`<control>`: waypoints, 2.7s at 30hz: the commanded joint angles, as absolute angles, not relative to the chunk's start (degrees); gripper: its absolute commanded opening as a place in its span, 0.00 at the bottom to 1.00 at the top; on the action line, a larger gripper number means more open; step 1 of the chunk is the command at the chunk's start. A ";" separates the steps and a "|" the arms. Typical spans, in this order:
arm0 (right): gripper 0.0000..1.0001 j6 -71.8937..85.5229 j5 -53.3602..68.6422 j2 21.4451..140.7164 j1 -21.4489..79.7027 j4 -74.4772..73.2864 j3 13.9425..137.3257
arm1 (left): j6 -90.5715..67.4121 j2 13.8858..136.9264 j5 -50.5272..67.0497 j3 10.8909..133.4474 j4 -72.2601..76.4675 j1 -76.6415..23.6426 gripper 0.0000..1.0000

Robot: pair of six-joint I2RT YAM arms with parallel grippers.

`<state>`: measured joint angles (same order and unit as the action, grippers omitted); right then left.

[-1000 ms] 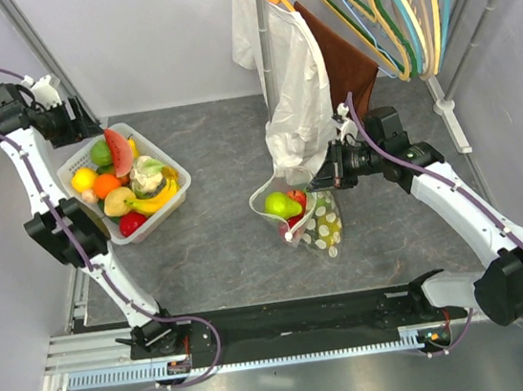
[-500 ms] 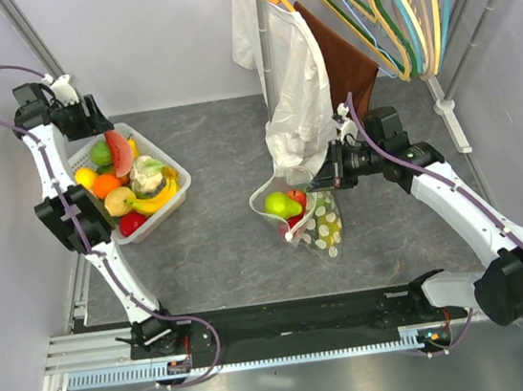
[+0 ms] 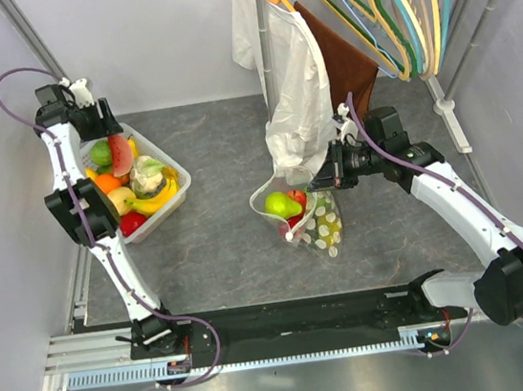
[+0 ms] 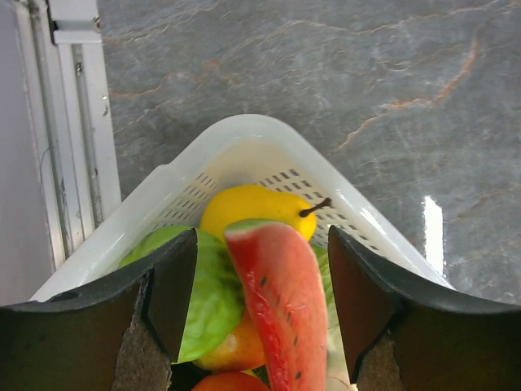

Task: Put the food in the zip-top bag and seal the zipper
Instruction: Pick up the fake fruit from the bin, then place the fake fruit in the zipper food storage bag.

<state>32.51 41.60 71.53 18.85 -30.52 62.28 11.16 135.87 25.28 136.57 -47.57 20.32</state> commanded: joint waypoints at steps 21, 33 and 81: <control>0.00 31.29 41.75 71.98 18.63 -29.88 63.81 | 13.89 129.30 27.42 136.93 -46.93 19.69 0.02; 0.00 31.38 42.01 71.63 18.54 -29.18 63.89 | 10.73 102.06 47.80 126.33 -54.84 13.20 0.02; 0.00 34.89 44.82 67.24 16.70 -26.81 60.91 | -32.16 100.11 19.06 99.14 -33.40 -41.40 0.02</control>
<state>33.43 42.85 68.07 16.99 -30.37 60.75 -23.03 103.48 18.48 101.21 -37.01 -41.17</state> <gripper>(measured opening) 0.010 0.063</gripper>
